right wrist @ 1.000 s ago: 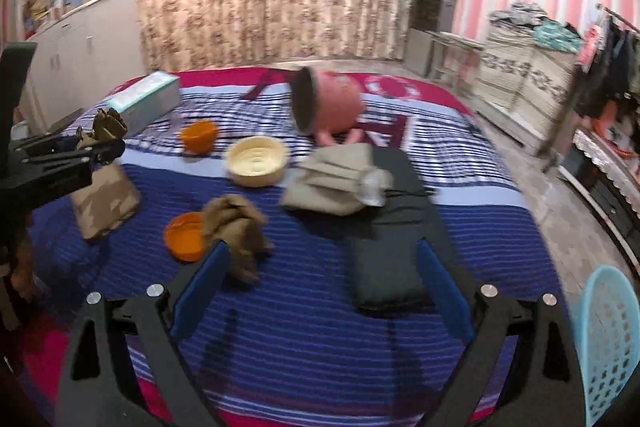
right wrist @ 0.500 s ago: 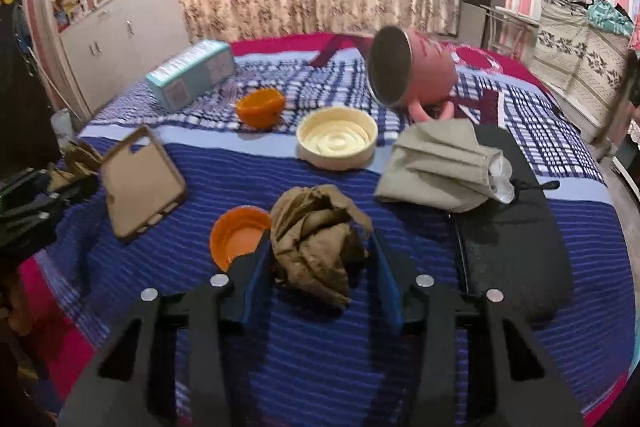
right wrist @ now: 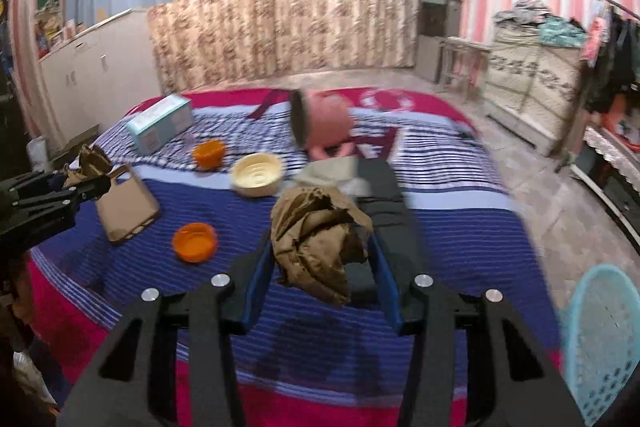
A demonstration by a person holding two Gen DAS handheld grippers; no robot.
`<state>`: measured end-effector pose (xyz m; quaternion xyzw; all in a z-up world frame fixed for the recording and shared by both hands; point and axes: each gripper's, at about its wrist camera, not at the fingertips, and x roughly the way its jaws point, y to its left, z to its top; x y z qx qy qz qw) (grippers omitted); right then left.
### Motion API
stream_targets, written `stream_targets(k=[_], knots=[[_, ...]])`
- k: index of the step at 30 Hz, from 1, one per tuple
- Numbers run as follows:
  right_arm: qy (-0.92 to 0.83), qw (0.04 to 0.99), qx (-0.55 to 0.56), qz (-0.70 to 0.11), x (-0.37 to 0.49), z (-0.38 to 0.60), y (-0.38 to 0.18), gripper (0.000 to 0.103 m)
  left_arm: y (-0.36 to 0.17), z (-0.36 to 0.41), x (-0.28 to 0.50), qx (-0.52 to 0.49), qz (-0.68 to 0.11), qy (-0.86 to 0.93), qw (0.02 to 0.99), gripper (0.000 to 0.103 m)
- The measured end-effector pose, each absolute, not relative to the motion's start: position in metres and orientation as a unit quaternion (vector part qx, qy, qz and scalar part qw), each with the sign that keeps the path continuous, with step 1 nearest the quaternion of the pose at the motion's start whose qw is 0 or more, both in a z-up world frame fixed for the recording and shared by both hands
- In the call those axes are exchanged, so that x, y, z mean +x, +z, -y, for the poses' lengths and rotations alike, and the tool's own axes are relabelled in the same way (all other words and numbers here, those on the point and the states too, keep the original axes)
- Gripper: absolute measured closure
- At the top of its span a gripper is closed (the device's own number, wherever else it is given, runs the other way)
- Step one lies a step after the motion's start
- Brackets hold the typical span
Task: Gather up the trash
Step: 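Carry both brown cloths over to the blue basket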
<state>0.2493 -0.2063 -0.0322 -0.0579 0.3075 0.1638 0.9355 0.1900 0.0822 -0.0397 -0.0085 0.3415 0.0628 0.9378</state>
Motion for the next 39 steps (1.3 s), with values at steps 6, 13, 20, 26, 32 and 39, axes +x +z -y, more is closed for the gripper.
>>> stream_targets(k=[6, 13, 20, 26, 32, 39], knots=[[0.106, 0.953, -0.029, -0.282, 0.242, 0.270, -0.009, 0.056, -0.024, -0.034, 0.195, 0.013, -0.321, 0.038, 0.946, 0.064], [0.033, 0.961, -0.002, -0.273, 0.237, 0.347, -0.002, 0.056, -0.003, 0.030, 0.203, 0.038, -0.295, -0.003, 0.955, 0.064], [-0.053, 0.959, 0.018, -0.277, 0.230, 0.425, -0.002, 0.056, 0.012, 0.104, 0.212, 0.046, -0.278, -0.060, 0.958, 0.064], [-0.128, 0.949, 0.028, -0.287, 0.228, 0.480, -0.011, 0.056, 0.016, 0.179, 0.215, 0.074, -0.266, -0.121, 0.953, 0.064], [-0.166, 0.941, 0.071, -0.288, 0.220, 0.519, -0.019, 0.056, 0.012, 0.239, 0.214, 0.086, -0.255, -0.176, 0.947, 0.064], [-0.179, 0.936, 0.080, -0.292, 0.221, 0.533, -0.025, 0.056, 0.000, 0.292, 0.218, 0.098, -0.262, -0.217, 0.935, 0.064]])
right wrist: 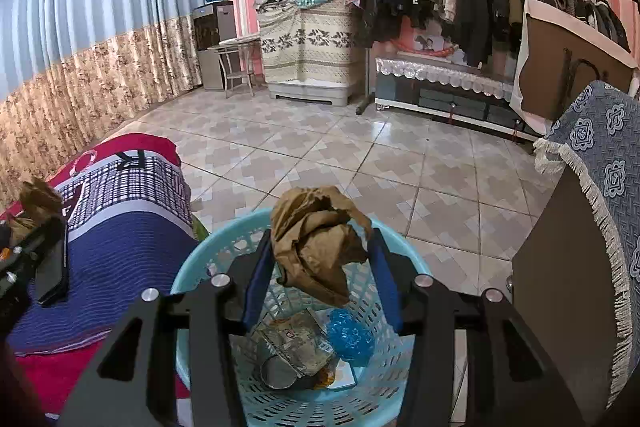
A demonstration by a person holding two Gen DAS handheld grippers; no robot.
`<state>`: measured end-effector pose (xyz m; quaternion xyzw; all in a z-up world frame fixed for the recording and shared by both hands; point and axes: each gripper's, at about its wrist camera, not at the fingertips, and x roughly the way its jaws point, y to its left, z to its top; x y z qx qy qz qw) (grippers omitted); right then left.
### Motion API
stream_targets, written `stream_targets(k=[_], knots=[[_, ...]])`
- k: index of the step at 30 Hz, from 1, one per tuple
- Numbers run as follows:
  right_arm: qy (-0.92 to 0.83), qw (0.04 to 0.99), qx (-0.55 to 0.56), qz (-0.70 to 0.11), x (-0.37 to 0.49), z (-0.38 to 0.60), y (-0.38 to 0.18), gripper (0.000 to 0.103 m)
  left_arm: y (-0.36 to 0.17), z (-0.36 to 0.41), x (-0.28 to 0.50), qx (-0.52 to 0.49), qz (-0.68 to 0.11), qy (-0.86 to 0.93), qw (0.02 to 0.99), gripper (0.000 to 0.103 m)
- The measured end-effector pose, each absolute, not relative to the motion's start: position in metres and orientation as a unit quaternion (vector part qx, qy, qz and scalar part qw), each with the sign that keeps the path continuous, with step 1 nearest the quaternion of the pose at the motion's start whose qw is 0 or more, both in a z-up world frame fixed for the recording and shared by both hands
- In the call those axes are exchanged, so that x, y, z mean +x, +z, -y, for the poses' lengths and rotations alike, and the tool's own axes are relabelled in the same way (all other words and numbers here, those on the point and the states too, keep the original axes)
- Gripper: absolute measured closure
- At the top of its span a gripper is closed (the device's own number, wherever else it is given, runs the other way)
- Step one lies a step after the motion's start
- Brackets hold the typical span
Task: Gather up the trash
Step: 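Carry both brown cloths over to the blue basket, then open both tools over the basket to drop the brown cloths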
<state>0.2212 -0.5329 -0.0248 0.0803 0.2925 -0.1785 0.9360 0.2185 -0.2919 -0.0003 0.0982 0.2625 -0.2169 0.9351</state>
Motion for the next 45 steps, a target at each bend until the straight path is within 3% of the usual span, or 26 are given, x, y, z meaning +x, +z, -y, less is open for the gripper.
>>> stream_targets(k=[8, 13, 15, 17, 25, 40, 45], knots=[[-0.189, 0.931, 0.106, -0.294, 0.218, 0.551, -0.033, 0.056, -0.027, 0.346, 0.237, 0.105, -0.309, -0.260, 0.909, 0.063], [-0.204, 0.925, 0.116, -0.297, 0.214, 0.565, -0.038, 0.056, -0.036, 0.372, 0.235, 0.131, -0.297, -0.279, 0.904, 0.062], [-0.207, 0.924, 0.125, -0.295, 0.210, 0.570, -0.038, 0.056, -0.037, 0.376, 0.235, 0.140, -0.295, -0.280, 0.903, 0.054], [-0.208, 0.924, 0.129, -0.294, 0.210, 0.572, -0.038, 0.056, -0.036, 0.379, 0.237, 0.144, -0.292, -0.276, 0.904, 0.038], [-0.199, 0.925, 0.125, -0.298, 0.215, 0.564, -0.038, 0.056, -0.023, 0.359, 0.238, 0.137, -0.269, -0.241, 0.922, 0.016], [-0.181, 0.928, 0.116, -0.304, 0.227, 0.548, -0.040, 0.054, -0.023, 0.270, 0.246, 0.084, -0.287, -0.175, 0.938, 0.006], [-0.181, 0.932, 0.107, -0.295, 0.231, 0.537, -0.035, 0.036, -0.020, 0.245, 0.242, 0.077, -0.285, -0.157, 0.942, 0.006]])
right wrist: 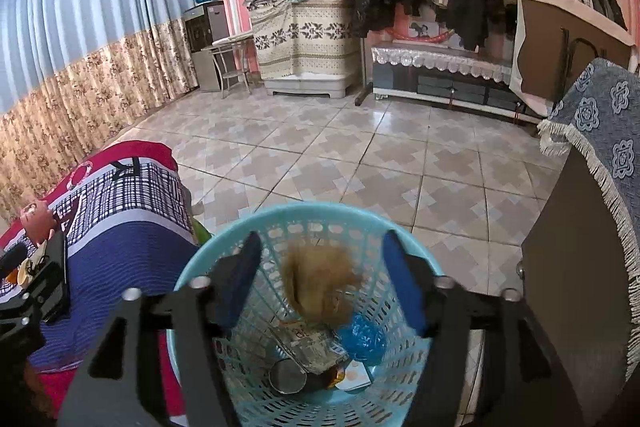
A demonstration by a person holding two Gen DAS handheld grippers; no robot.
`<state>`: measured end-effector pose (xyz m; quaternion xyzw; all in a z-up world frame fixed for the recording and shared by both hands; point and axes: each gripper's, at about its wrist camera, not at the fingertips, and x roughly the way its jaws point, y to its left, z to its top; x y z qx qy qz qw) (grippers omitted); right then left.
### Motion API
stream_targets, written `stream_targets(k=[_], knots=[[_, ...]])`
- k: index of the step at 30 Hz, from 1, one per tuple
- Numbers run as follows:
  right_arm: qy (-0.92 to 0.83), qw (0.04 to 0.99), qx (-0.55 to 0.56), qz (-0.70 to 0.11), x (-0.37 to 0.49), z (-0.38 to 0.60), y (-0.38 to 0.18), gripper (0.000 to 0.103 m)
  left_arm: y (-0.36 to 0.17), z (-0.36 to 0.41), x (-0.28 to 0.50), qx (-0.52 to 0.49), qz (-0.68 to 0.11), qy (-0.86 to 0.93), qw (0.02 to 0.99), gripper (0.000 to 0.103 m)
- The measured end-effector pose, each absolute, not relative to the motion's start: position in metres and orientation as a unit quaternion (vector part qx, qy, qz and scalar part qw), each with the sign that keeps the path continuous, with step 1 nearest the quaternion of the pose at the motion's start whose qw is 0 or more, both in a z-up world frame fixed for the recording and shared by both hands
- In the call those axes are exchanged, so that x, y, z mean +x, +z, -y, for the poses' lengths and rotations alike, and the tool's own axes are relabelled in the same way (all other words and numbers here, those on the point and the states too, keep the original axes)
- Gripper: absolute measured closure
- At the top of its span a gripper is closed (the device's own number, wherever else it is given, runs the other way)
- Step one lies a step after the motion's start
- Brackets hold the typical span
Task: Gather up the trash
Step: 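Open both tools over the basket to drop the brown cloths, then move the left tool back to the bed and grasp the orange round lid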
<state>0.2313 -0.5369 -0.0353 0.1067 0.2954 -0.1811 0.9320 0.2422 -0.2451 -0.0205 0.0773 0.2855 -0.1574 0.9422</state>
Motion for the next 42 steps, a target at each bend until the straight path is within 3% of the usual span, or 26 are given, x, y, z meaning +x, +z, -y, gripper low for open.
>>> stream_targets(k=[5, 7, 12, 28, 39, 42], knots=[[-0.191, 0.934, 0.101, -0.286, 0.231, 0.527, -0.030, 0.027, -0.019, 0.213, 0.240, 0.070, -0.284, -0.137, 0.946, 0.006], [-0.190, 0.935, 0.101, -0.283, 0.232, 0.521, -0.028, 0.017, -0.020, 0.198, 0.239, 0.064, -0.286, -0.129, 0.947, 0.006], [-0.181, 0.943, 0.089, -0.266, 0.237, 0.499, -0.021, 0.011, -0.022, 0.159, 0.235, 0.053, -0.290, -0.102, 0.950, 0.006], [-0.066, 0.958, 0.054, -0.274, 0.279, 0.374, -0.032, 0.010, -0.036, 0.018, 0.239, 0.036, -0.320, 0.022, 0.947, 0.006], [-0.008, 0.953, -0.024, -0.303, 0.295, 0.303, -0.048, 0.010, -0.081, -0.003, 0.237, 0.011, -0.380, 0.019, 0.925, 0.006], [0.006, 0.951, -0.035, -0.306, 0.297, 0.290, -0.051, 0.010, -0.087, -0.002, 0.240, 0.012, -0.389, 0.015, 0.921, 0.015]])
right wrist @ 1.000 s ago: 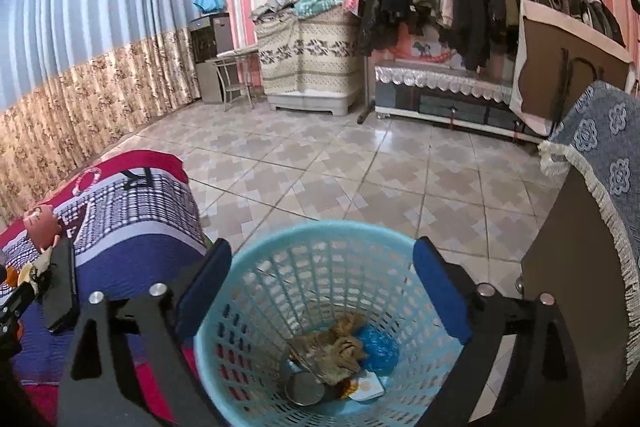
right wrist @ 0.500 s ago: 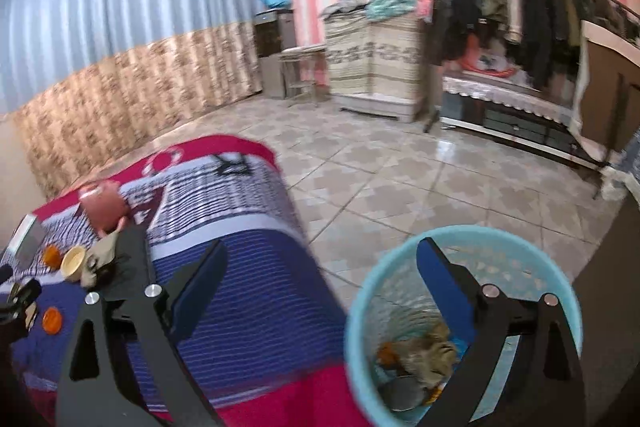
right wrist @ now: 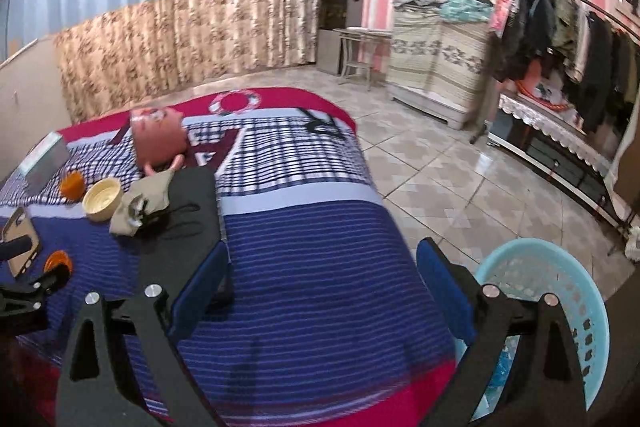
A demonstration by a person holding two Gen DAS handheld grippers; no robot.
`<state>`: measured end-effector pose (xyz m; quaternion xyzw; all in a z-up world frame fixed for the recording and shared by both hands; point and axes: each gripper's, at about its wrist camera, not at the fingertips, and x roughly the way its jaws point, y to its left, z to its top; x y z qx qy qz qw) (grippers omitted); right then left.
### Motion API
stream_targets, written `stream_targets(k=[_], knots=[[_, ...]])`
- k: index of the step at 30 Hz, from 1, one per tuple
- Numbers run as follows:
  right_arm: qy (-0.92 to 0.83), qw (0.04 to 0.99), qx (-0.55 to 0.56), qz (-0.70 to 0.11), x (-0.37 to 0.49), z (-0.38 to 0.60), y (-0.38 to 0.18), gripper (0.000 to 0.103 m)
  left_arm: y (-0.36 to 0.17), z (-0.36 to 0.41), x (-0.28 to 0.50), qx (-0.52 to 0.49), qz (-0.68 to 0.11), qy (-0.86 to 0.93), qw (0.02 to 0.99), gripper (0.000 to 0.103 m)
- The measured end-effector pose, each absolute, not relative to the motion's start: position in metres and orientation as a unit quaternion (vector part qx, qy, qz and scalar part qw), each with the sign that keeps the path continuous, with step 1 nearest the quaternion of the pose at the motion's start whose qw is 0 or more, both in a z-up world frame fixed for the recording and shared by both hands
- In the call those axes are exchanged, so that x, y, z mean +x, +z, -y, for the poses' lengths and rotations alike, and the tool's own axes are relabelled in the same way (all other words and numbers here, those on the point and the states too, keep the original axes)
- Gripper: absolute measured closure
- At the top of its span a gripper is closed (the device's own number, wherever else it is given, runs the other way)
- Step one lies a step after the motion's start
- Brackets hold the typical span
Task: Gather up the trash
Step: 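Move the left tool back to the bed and grasp the orange round lid, then grasp the beige cloth with the right tool while the left tool holds the lid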
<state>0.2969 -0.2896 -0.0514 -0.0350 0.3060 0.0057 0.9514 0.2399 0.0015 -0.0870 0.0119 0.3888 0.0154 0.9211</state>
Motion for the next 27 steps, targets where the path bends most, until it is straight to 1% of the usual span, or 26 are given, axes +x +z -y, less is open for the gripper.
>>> stream_targets(k=[2, 3, 5, 6, 7, 8, 10, 16, 20, 26, 27], knots=[[0.015, 0.950, -0.041, -0.308, 0.299, 0.283, -0.054, 0.010, -0.089, 0.000, 0.241, 0.011, -0.393, 0.003, 0.919, 0.026], [0.021, 0.949, -0.044, -0.310, 0.299, 0.278, -0.055, 0.010, -0.090, 0.002, 0.241, 0.013, -0.396, -0.001, 0.918, 0.029], [0.030, 0.948, -0.046, -0.314, 0.300, 0.272, -0.057, 0.010, -0.093, 0.004, 0.241, 0.016, -0.402, -0.009, 0.916, 0.044], [0.036, 0.947, -0.045, -0.316, 0.300, 0.269, -0.058, 0.010, -0.094, 0.005, 0.241, 0.015, -0.404, -0.014, 0.915, 0.048], [0.042, 0.946, -0.043, -0.317, 0.301, 0.266, -0.059, 0.010, -0.094, 0.005, 0.241, 0.012, -0.405, -0.021, 0.914, 0.055], [0.050, 0.945, -0.039, -0.320, 0.301, 0.263, -0.059, 0.010, -0.095, 0.005, 0.240, 0.010, -0.405, -0.024, 0.914, 0.059], [0.063, 0.945, -0.030, -0.321, 0.301, 0.258, -0.062, 0.010, -0.095, 0.005, 0.239, 0.006, -0.406, -0.030, 0.914, 0.064], [0.094, 0.943, -0.001, -0.319, 0.304, 0.240, -0.061, 0.010, -0.088, 0.000, 0.234, 0.003, -0.392, -0.024, 0.919, 0.064], [0.124, 0.938, 0.017, -0.323, 0.312, 0.218, -0.061, 0.010, -0.076, -0.017, 0.234, 0.012, -0.378, -0.001, 0.926, 0.064], [0.132, 0.936, -0.036, -0.323, 0.330, 0.181, -0.065, 0.011, -0.059, -0.065, 0.238, -0.001, -0.360, 0.045, 0.932, 0.064], [0.132, 0.936, -0.040, -0.324, 0.336, 0.176, -0.065, 0.012, -0.057, -0.075, 0.237, -0.004, -0.359, 0.057, 0.932, 0.064]])
